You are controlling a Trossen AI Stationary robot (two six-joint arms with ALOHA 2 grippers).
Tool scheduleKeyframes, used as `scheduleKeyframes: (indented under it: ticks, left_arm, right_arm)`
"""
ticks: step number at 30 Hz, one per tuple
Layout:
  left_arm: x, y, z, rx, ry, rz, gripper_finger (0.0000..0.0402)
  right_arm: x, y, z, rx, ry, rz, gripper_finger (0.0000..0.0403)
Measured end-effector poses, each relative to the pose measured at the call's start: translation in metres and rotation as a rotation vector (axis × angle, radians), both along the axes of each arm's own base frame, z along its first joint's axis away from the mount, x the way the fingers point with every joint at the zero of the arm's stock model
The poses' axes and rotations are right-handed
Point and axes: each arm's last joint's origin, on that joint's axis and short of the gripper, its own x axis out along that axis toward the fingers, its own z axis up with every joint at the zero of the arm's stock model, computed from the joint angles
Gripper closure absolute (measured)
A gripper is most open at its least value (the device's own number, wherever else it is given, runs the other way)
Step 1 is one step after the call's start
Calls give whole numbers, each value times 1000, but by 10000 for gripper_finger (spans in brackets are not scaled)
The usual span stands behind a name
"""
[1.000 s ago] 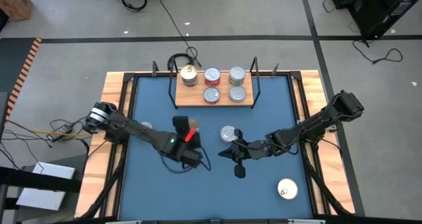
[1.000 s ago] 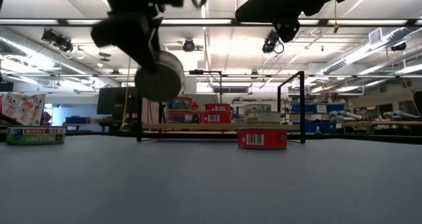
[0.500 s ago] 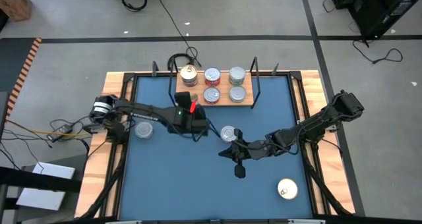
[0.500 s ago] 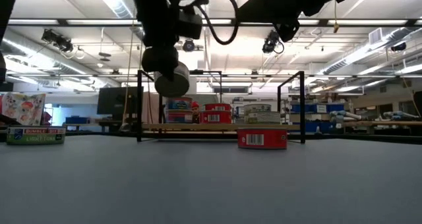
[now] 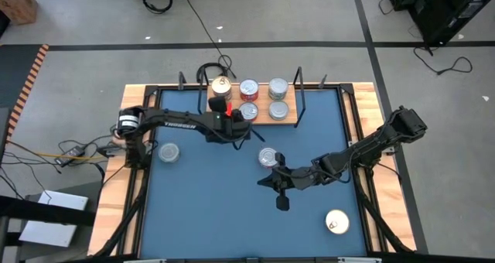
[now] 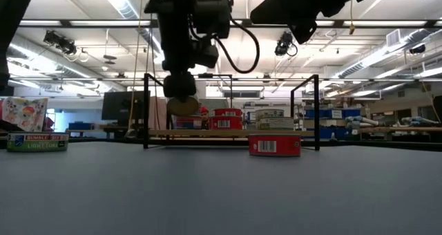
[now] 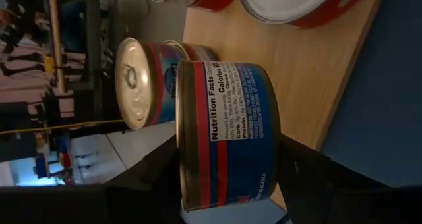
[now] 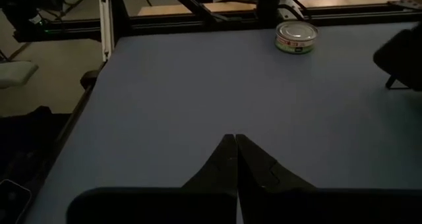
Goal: Stack canned seafood by type on shelf
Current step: Put the blue tuna can on the shelf aligned with the other blue tuna cans, then stack the red tuna can on top of the other red tuna can on the shelf
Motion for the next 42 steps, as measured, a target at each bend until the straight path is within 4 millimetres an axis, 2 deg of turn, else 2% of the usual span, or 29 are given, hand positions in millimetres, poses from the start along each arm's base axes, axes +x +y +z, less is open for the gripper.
scheduleKeyframes:
  ticks: [9, 22, 34, 42]
  left_arm:
    - [4, 20, -5, -43, -35, 26, 198]
    - [8, 27, -28, -48, -3, 2, 197]
    - [6, 26, -32, -76, 42, -28, 124]
    - [6, 25, -33, -168, 31, -46, 113]
  right_arm:
    - [-2, 2, -1, -16, 12, 4, 400]
    - [-2, 3, -1, -30, 8, 11, 400]
    - [-2, 3, -1, -31, 4, 12, 400]
    - [-2, 3, -1, -31, 4, 12, 400]
